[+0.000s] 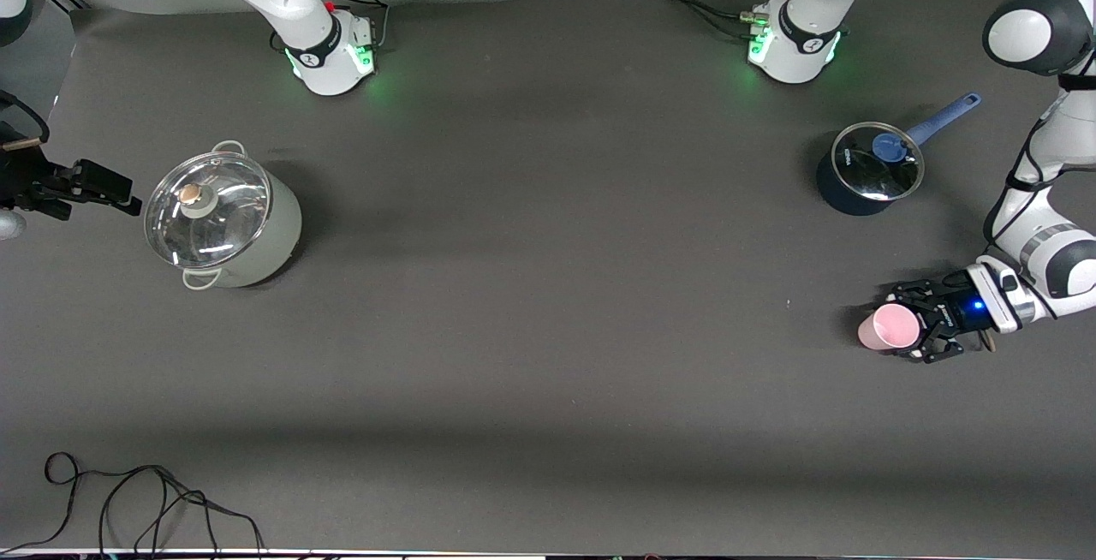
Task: Transfer pink cup from left to right arm
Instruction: 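Close the left gripper around the pink cup, then lift the pink cup and carry it toward the table's middle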
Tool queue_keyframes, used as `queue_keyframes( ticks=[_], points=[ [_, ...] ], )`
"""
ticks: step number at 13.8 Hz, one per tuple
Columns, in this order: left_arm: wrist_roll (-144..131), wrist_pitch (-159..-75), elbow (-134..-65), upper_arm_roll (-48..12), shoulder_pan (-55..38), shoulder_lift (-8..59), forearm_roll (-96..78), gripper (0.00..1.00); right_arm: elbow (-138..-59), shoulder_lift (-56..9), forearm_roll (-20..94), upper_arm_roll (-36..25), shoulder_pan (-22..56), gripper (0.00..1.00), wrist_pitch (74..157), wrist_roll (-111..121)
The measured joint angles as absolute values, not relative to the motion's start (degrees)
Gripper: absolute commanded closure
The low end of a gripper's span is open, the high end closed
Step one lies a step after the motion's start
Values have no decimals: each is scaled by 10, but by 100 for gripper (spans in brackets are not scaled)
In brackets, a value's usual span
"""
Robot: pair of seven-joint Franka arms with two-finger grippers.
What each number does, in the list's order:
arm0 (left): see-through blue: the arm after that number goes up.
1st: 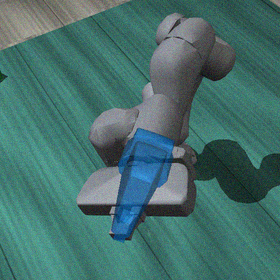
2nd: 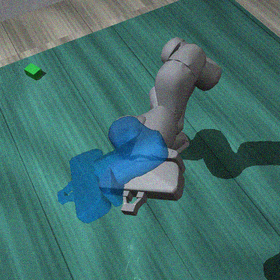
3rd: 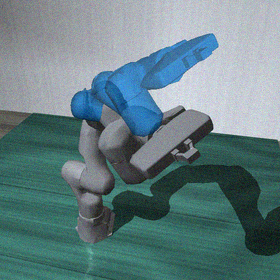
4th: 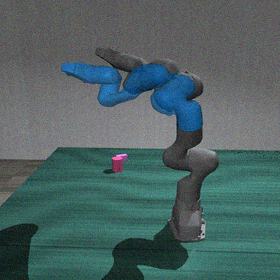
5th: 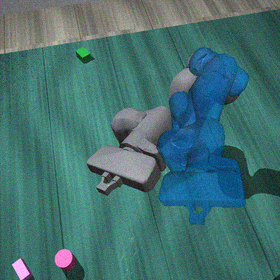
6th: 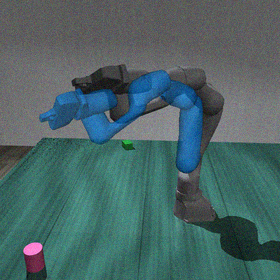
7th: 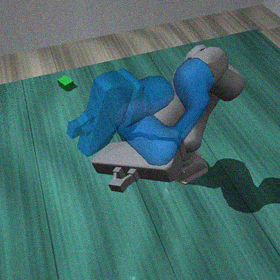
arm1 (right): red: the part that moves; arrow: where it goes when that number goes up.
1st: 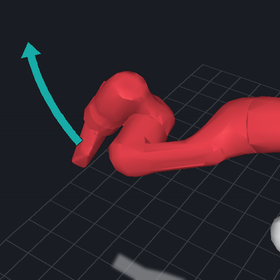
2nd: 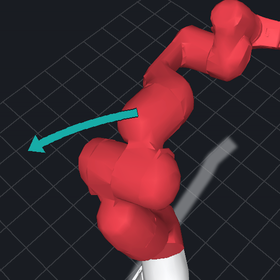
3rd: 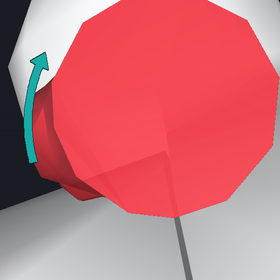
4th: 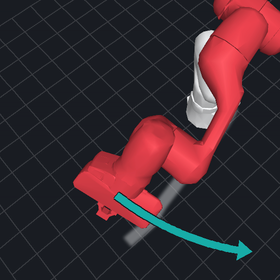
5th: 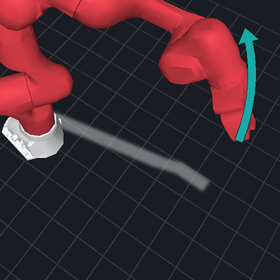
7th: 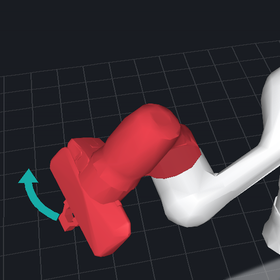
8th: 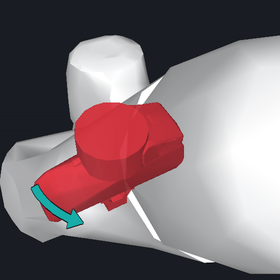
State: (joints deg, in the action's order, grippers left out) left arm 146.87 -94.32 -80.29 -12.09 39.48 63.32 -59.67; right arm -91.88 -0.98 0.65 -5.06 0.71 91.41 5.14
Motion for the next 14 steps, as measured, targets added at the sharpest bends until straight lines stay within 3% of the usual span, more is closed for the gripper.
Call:
queue_keyframes(
  ticks=[7, 10, 11, 12, 14],
  points=[
    [1469, -947, -803, -130, 383, 637, -611, 9, -919, -10, 6, -51, 7, 0, 914, 51],
    [1469, -947, -803, -131, 375, 639, -620, 58, -919, -9, 6, -51, 7, 0, 914, 51],
    [1470, -947, -803, -131, 371, 639, -621, 92, -919, -9, 6, -51, 7, 0, 914, 51],
    [1470, -947, -803, -132, 367, 640, -624, 100, -919, -9, 7, -51, 7, 0, 914, 49],
    [1470, -948, -803, -132, 360, 642, -634, 100, -918, -4, 7, -51, 7, 0, 914, 2]
  ],
)
